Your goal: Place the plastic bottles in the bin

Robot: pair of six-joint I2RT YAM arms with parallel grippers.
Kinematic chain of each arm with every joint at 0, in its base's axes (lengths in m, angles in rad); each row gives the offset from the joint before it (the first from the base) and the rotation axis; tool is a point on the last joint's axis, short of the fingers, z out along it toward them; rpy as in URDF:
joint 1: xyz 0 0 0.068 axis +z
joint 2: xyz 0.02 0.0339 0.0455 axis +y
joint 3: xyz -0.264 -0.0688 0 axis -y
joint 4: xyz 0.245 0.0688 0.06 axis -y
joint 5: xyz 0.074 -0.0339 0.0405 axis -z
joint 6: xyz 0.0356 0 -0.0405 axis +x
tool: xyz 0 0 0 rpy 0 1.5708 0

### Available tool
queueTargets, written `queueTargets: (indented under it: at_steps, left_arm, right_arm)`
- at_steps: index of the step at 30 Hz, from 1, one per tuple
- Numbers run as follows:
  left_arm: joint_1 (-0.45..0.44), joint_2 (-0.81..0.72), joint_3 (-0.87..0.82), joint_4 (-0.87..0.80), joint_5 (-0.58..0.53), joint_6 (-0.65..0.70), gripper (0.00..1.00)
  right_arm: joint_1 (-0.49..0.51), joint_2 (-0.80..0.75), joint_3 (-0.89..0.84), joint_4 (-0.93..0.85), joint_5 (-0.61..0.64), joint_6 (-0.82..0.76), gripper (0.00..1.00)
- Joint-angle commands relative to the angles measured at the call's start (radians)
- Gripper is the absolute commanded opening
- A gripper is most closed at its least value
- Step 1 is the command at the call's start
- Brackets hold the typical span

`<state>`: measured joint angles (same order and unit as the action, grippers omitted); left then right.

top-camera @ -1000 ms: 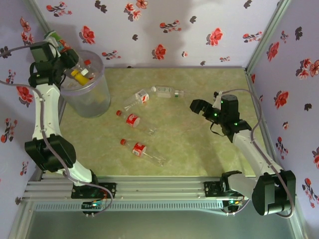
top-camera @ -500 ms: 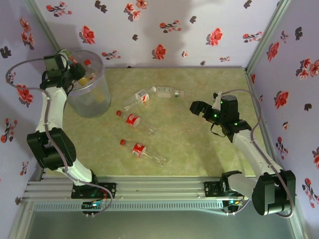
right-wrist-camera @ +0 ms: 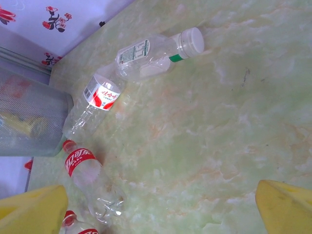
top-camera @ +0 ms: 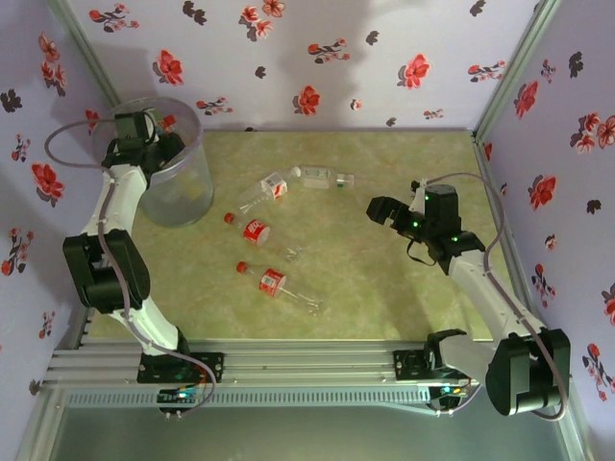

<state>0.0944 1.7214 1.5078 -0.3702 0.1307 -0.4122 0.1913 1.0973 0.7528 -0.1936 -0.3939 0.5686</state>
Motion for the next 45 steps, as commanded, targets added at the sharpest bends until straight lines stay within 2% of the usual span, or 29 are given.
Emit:
queueTargets:
  at_steps: [1,11,13,16,19,26,32,37,41,45]
  left_arm:
    - [-0.008,0.027,-0.007,-0.009,-0.021,0.01,0.03]
    - [-0.008,0.083,0.017,-0.028,-0.022,0.014,0.37]
    - [-0.008,0.081,0.015,-0.024,-0.023,0.012,0.54]
    - [-0.009,0.076,0.021,-0.032,-0.025,0.017,0.73]
    - [-0.008,0.069,0.032,-0.041,-0.031,0.025,0.82]
    - [-0.008,0.047,0.074,-0.085,-0.038,0.051,0.96]
    - [-0.007,-0.011,0.083,-0.106,-0.053,0.074,0.99]
    - [-0.009,-0.071,0.085,-0.126,-0.058,0.09,1.0]
    - [-0.012,-0.12,0.094,-0.158,-0.066,0.098,1.0]
    - [-0.012,-0.162,0.103,-0.18,-0.067,0.113,1.0]
  right_arm:
    - [-0.001,-0.018,0.026,-0.013,0.021,-0.026,0.99]
    - [-0.001,-0.024,0.019,-0.021,0.031,-0.037,0.99]
    - [-0.001,-0.024,0.019,-0.024,0.032,-0.041,0.99]
    - [-0.001,-0.024,0.02,-0.023,0.03,-0.042,0.99]
    - [-0.001,-0.023,0.023,-0.024,0.026,-0.044,0.99]
    - [0.0,-0.038,0.022,-0.042,0.03,-0.07,0.99]
    - [0.034,-0.05,0.052,-0.131,0.086,-0.157,0.99]
    - [0.164,-0.027,0.099,-0.234,0.19,-0.274,0.99]
    - [0.282,0.017,0.143,-0.313,0.189,-0.363,0.99]
    - [0.472,0.074,0.194,-0.414,0.196,-0.443,0.95]
